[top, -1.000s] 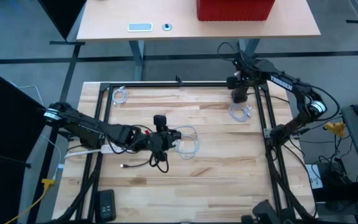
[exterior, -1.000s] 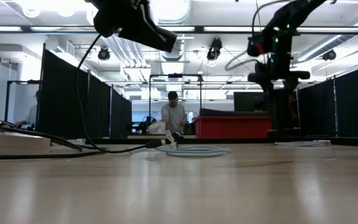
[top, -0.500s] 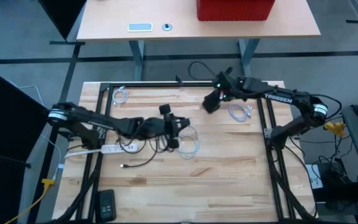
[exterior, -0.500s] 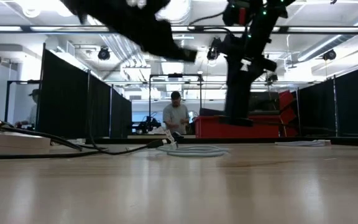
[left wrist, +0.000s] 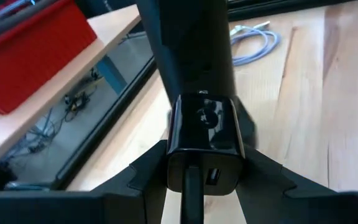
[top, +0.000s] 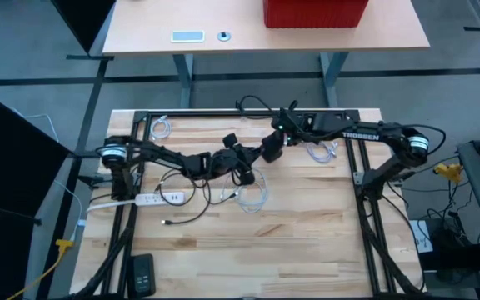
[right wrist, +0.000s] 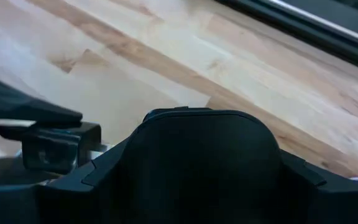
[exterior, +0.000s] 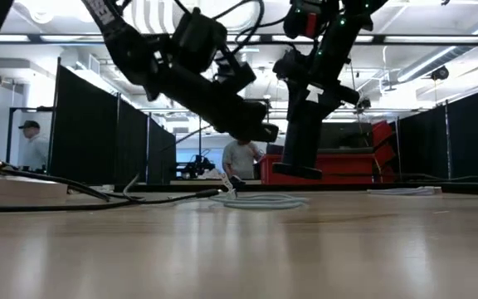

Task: Insert USB
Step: Insert the black charger adapter into the black outlet extension

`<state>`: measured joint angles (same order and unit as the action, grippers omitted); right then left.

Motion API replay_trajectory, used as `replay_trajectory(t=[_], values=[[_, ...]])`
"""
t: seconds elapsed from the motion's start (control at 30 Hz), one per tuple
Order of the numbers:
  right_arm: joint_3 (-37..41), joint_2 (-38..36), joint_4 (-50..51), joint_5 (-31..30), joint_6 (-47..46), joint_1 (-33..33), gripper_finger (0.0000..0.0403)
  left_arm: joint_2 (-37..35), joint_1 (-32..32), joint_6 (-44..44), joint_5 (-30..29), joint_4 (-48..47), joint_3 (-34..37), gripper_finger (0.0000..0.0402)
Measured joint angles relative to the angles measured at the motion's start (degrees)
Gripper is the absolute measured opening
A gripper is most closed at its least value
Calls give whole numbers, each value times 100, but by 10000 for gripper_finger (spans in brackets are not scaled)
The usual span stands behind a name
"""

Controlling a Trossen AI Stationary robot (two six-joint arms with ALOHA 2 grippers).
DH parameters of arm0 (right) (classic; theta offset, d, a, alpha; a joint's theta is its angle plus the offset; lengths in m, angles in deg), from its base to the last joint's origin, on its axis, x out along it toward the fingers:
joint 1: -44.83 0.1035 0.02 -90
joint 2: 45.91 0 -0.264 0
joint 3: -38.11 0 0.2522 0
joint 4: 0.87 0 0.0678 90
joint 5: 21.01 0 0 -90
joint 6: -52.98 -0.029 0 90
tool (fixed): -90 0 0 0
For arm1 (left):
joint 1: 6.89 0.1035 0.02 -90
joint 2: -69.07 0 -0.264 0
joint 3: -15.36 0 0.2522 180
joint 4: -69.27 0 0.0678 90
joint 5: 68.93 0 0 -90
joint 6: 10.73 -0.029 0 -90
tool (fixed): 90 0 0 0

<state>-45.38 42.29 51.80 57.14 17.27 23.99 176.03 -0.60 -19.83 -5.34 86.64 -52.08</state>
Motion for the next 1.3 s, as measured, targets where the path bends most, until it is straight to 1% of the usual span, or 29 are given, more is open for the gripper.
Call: replay_trajectory(t=[0.07,0.17,0.33,0.47,0.6,0.77,0.93,1.1,1.3], values=[[0,81,-54,-58,-22,-7,261,121,68,161,5,77,-2,145],[0,254,-40,-159,201,13,261,199,145,284,4,30,-1,145],[-28,581,-65,-212,277,10,261,209,140,387,106,25,-2,145],[-49,749,-162,-256,381,10,261,209,257,946,174,12,-2,145],[-77,747,-135,-288,379,10,261,308,418,1331,236,-143,-9,145],[-241,760,19,-232,424,22,261,718,598,1571,949,391,-65,145],[-273,767,99,-233,494,48,261,963,622,1562,1049,504,-225,145],[-231,784,122,-319,482,45,261,937,604,1609,1075,690,-253,145],[-221,787,110,-359,477,45,261,922,587,1711,1402,882,-256,145]])
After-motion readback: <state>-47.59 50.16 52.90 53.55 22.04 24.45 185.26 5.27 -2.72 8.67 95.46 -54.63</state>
